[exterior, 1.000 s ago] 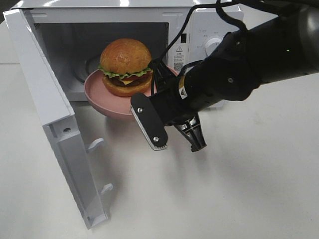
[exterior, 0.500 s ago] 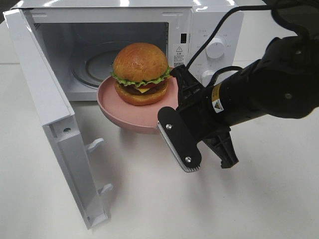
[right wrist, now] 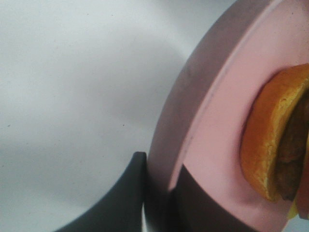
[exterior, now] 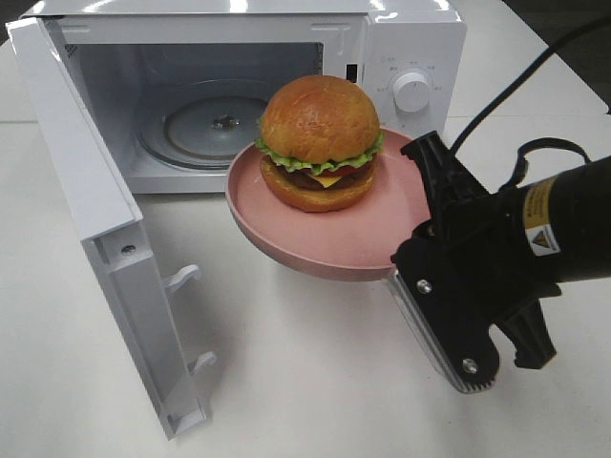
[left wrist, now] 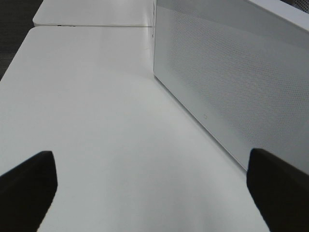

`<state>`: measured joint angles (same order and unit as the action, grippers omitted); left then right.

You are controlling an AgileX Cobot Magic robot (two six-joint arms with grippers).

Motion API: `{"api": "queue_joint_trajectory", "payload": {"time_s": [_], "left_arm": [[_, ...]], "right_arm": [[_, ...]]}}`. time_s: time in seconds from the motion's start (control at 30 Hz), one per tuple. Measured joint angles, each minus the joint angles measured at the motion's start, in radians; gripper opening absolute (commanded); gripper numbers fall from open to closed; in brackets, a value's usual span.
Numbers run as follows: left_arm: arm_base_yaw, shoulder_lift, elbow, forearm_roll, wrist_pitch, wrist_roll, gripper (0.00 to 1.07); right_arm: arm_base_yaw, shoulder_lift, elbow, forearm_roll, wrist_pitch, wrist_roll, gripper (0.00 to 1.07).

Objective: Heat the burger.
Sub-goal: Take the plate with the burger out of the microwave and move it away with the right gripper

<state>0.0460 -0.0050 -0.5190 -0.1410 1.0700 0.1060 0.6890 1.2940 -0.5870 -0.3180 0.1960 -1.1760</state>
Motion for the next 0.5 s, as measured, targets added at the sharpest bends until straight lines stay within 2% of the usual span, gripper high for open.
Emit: {"api": "queue_joint_trajectory", "payload": {"time_s": [0.5], "left_arm": [[0.0, 0.0, 0.0, 0.0, 0.0, 0.0, 1.0]], "right_arm": [[0.0, -0.307, 0.149, -0.032, 0.184, 0.077, 0.0]]}}
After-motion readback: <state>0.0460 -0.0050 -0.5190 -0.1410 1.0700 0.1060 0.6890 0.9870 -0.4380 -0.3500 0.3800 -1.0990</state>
